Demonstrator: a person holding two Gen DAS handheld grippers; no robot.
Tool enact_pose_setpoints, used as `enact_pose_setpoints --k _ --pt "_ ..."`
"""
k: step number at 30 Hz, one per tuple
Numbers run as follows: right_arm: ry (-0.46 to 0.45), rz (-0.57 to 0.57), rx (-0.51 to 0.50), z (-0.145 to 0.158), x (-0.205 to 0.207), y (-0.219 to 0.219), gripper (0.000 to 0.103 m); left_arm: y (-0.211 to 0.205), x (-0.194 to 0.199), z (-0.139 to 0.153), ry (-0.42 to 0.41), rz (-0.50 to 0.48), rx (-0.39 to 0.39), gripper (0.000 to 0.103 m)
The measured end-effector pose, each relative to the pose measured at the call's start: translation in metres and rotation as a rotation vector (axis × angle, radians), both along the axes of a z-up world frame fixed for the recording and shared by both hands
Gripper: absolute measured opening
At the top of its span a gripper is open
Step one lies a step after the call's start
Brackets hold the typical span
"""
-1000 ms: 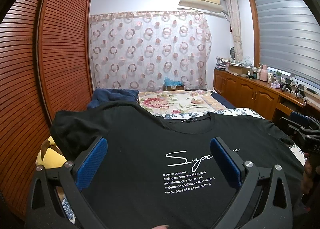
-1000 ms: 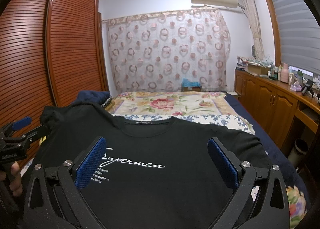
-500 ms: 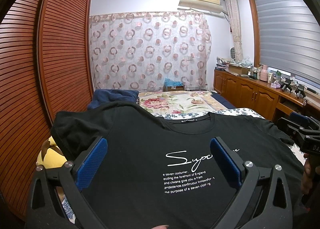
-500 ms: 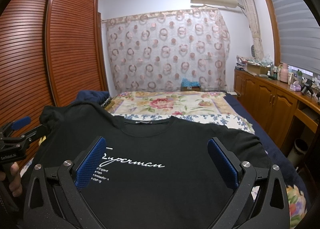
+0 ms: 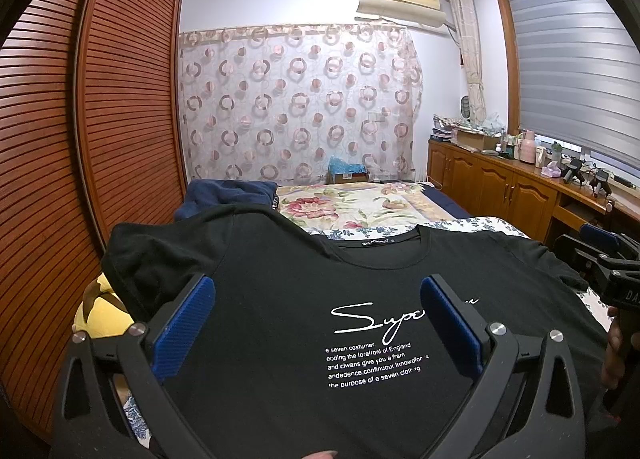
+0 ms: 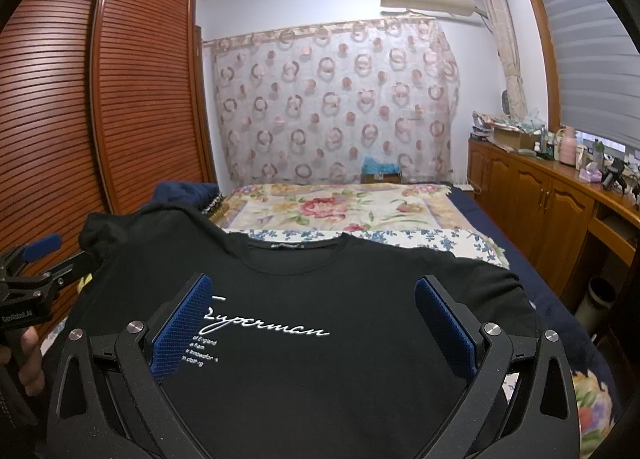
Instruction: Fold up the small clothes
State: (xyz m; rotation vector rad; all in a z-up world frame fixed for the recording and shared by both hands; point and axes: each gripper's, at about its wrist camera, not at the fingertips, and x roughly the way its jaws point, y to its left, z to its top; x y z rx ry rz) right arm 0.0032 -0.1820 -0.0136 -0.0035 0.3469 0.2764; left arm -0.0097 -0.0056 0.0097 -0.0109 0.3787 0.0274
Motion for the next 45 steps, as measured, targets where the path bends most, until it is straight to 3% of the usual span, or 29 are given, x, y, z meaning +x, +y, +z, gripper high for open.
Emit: enact_pose_setpoints --k 36,45 --pt "-0.001 0.001 0.001 0.002 -0.002 0.0 0.103 -0.001 0.0 0.0 -0.003 -0.002 0.002 0.103" --pt "0.035 0.069 0.006 0.002 0.002 0.012 0.103 0.019 0.004 0.005 0.035 0.013 0.013 0.103"
